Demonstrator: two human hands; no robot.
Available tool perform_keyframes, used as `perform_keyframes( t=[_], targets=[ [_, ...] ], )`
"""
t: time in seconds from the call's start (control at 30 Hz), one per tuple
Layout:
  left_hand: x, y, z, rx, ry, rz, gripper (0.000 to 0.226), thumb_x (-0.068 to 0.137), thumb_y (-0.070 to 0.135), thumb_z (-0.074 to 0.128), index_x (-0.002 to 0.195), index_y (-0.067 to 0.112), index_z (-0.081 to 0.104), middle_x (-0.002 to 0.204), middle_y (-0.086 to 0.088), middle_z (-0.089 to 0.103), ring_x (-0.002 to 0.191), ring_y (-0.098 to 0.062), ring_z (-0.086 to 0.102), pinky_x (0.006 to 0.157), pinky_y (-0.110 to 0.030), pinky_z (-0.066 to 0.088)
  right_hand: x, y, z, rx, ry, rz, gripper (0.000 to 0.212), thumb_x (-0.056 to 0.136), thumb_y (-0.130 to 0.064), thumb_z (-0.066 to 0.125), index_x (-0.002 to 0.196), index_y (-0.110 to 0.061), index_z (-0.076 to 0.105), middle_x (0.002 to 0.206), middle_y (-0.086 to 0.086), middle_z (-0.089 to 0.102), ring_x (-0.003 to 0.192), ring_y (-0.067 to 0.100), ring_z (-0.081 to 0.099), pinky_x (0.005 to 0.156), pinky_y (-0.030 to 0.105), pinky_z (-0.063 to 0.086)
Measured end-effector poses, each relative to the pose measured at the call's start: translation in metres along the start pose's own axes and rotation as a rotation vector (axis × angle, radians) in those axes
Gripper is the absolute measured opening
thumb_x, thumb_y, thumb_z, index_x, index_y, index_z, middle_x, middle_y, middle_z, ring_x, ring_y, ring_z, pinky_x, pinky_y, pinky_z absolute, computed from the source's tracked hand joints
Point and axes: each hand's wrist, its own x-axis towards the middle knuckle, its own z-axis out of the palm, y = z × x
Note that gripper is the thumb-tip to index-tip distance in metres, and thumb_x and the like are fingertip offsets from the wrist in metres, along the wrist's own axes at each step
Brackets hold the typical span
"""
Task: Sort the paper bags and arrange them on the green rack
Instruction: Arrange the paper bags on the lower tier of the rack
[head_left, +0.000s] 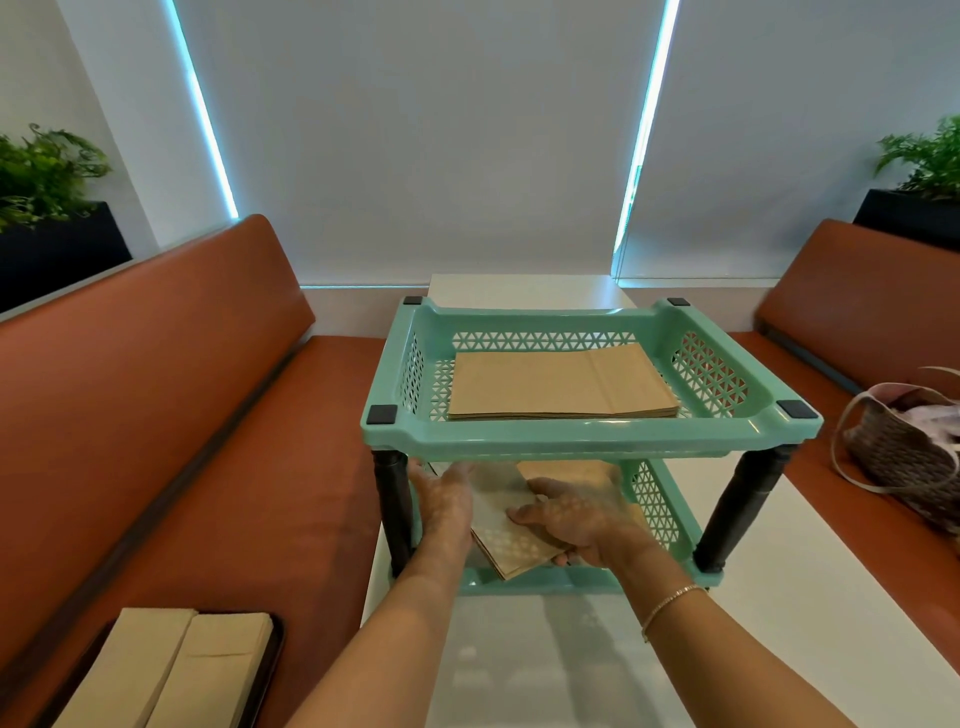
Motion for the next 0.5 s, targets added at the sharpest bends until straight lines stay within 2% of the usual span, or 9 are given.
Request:
perform_keyframes(
  t=[0.07, 0.13, 0.2, 0.27, 0.33, 0.37, 0.43, 0.5],
  targets=[
    [0.000, -0.002, 0.003, 0.018, 0.009, -0.024, 0.077, 0.081, 0.018, 0.067, 0.139, 0.030, 0.018, 0.119, -0.009, 0.049, 0.107, -0.029, 0.051, 0.100, -0.050, 0.041, 0.003, 0.001, 0.000, 0.049, 0.048, -0.006, 0.029, 0.092, -0.024, 0.058, 0.119, -0.022, 0.048, 0.088, 0.009, 0.063, 0.055, 0.014, 0.059, 0.040, 0.020, 0.041],
    [-0.003, -0.005, 0.005, 0.065, -0.020, -0.069, 0.067, 0.082, 0.022, 0.067, 0.135, 0.026, 0.026, 0.111, -0.011, 0.054, 0.105, -0.034, 0.055, 0.095, -0.053, 0.046, 0.008, 0.000, 0.001, 0.106, 0.141, -0.013, 0.031, 0.092, -0.026, 0.058, 0.121, -0.021, 0.048, 0.095, 0.013, 0.066, 0.071, 0.021, 0.065, 0.048, 0.023, 0.048],
    [-0.007, -0.010, 0.005, 0.213, -0.129, -0.078, 0.043, 0.082, 0.024, 0.068, 0.117, 0.023, 0.042, 0.108, -0.013, 0.056, 0.103, -0.032, 0.056, 0.092, -0.052, 0.048, 0.010, -0.004, 0.005, 0.091, 0.207, -0.005, 0.027, 0.092, -0.029, 0.057, 0.117, -0.023, 0.048, 0.087, 0.009, 0.063, 0.075, 0.020, 0.062, 0.057, 0.026, 0.049],
    [-0.009, -0.012, 0.003, 0.350, -0.181, -0.034, 0.025, 0.084, 0.018, 0.066, 0.099, 0.021, 0.046, 0.109, -0.015, 0.055, 0.099, -0.028, 0.055, 0.091, -0.047, 0.049, 0.011, -0.004, 0.005, 0.068, 0.225, 0.013, 0.023, 0.094, -0.031, 0.053, 0.116, -0.025, 0.047, 0.079, 0.005, 0.057, 0.068, 0.015, 0.055, 0.058, 0.023, 0.048],
    [-0.006, -0.012, -0.001, 0.444, -0.130, 0.056, 0.026, 0.085, 0.012, 0.061, 0.104, 0.017, 0.044, 0.103, -0.010, 0.054, 0.088, -0.022, 0.053, 0.085, -0.037, 0.048, 0.014, 0.001, 0.003, -0.001, 0.278, 0.018, 0.034, 0.092, -0.040, 0.054, 0.122, -0.024, 0.048, 0.087, 0.006, 0.062, 0.076, 0.018, 0.059, 0.069, 0.028, 0.054],
    [-0.005, -0.010, -0.004, 0.481, -0.094, 0.100, 0.029, 0.086, 0.011, 0.059, 0.109, 0.018, 0.043, 0.103, -0.008, 0.054, 0.087, -0.020, 0.051, 0.082, -0.033, 0.045, 0.019, 0.006, -0.002, -0.116, 0.344, 0.008, 0.043, 0.089, -0.045, 0.055, 0.126, -0.024, 0.047, 0.096, 0.007, 0.064, 0.087, 0.021, 0.061, 0.080, 0.034, 0.054],
    [-0.004, -0.007, -0.010, 0.533, -0.026, 0.165, 0.039, 0.087, 0.010, 0.057, 0.122, 0.015, 0.042, 0.109, -0.008, 0.057, 0.092, -0.023, 0.053, 0.081, -0.030, 0.043, 0.022, 0.015, -0.011, -0.405, 0.468, 0.020, 0.061, 0.082, -0.047, 0.064, 0.133, -0.023, 0.042, 0.120, 0.009, 0.057, 0.111, 0.026, 0.053, 0.096, 0.040, 0.046],
    [-0.004, -0.008, -0.014, 0.580, 0.024, 0.207, 0.045, 0.088, 0.009, 0.055, 0.130, 0.009, 0.039, 0.115, -0.014, 0.058, 0.096, -0.027, 0.056, 0.081, -0.032, 0.047, 0.020, 0.022, -0.016, -0.566, 0.508, 0.074, 0.076, 0.074, -0.045, 0.071, 0.136, -0.019, 0.034, 0.132, 0.011, 0.045, 0.122, 0.028, 0.042, 0.100, 0.038, 0.040]
  ],
)
